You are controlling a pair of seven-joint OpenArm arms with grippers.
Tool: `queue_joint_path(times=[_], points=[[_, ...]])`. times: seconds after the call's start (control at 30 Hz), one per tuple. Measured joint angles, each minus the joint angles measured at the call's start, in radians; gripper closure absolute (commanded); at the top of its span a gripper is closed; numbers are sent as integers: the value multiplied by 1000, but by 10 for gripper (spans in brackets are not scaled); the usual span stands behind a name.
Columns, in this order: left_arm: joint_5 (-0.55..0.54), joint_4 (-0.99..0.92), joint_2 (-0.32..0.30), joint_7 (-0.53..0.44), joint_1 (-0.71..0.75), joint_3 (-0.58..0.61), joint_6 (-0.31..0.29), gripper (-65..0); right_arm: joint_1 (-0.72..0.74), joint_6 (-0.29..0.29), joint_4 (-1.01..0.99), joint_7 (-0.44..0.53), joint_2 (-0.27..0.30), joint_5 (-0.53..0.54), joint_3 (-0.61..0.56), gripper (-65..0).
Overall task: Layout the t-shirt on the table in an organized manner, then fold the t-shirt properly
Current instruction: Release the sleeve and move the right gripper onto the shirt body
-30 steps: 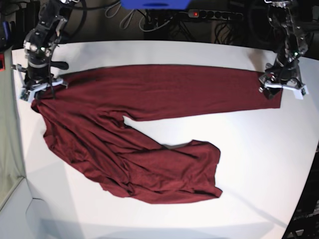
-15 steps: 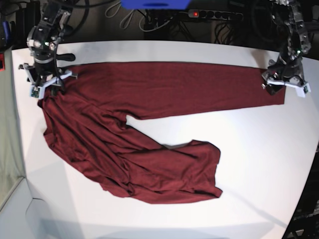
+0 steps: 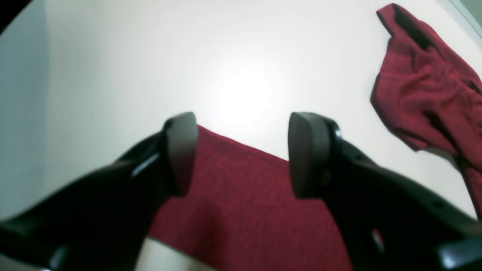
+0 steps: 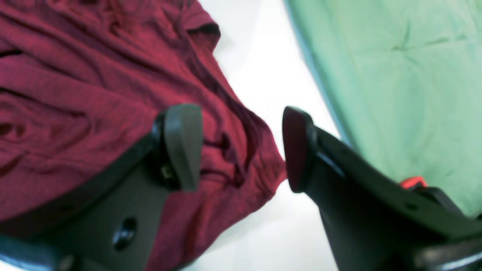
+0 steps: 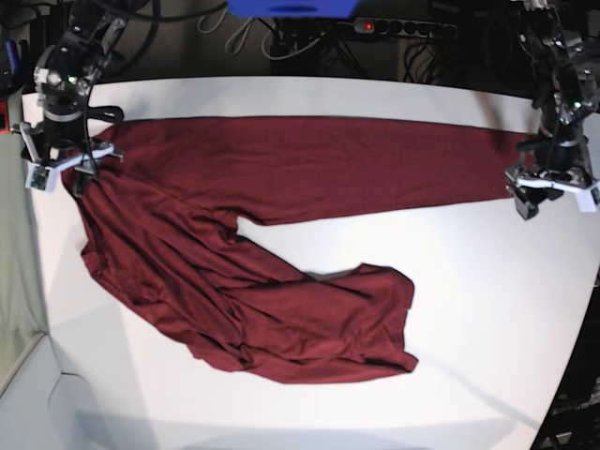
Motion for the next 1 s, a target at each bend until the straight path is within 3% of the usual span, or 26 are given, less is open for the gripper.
queue_joint_path(times=[0.17,0.27,0.47,0.63,1.0], points=[[-1,-92,57,-2,-47,39,-3,-371,17,4,-2,0,-2,2,-118,-342],[11,-161,60,0,-43,36,5,-370,14,4,-3,0,-2,0,-178,-308],[8,-238,53,-12,-63,31,5,-370,25,5,-68,1,-2,5,-280,-128],[6,-249,48,-18,-68,29,2,-370,51,4,-171,-1,0,2,-279,0],[7,-251,31,-10,-66,29,3,-370,-8,4,-228,26,11,1,-278,0]])
